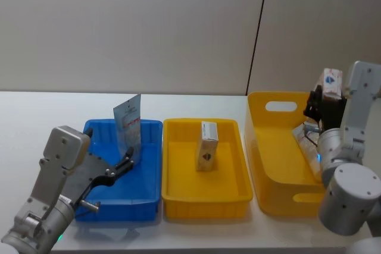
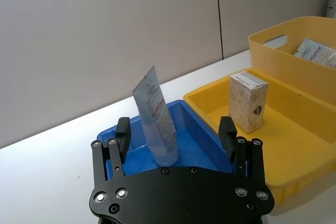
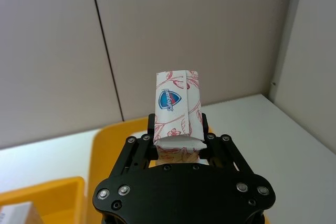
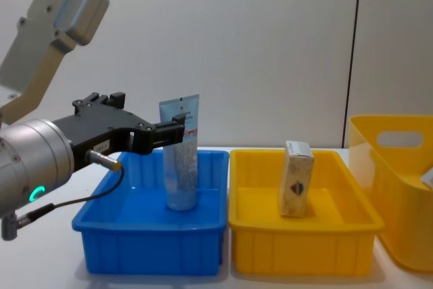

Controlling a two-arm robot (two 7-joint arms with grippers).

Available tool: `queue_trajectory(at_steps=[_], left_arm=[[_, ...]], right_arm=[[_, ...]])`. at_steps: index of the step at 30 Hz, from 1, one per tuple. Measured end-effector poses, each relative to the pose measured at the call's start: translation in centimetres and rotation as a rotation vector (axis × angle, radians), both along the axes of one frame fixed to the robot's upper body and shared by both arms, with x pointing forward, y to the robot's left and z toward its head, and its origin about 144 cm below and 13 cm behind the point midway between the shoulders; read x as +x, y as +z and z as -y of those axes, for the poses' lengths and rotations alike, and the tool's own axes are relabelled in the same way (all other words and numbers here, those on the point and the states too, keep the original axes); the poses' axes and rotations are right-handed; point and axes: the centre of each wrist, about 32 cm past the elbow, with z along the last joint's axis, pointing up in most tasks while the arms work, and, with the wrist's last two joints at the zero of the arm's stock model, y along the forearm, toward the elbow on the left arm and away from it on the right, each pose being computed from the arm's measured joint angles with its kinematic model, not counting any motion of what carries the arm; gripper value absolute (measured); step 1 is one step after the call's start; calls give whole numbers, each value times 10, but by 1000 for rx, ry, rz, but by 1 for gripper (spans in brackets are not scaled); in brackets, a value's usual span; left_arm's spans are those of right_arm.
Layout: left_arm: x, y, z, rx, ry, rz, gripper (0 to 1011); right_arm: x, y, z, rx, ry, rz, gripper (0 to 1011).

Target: Bimanual collaborative sorting of washing and personal care products

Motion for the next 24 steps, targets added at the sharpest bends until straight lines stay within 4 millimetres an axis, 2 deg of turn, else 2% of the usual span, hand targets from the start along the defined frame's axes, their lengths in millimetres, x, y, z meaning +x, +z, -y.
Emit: queue_trajectory(at_steps=[11,24], left_arm=[[0,0,0,0,0,0,1001],[0,0,0,0,0,0,1001]], right_arm=[[1,-1,15,-55,-3,-164,368],[4,-9,23,-107,39,-328,368]])
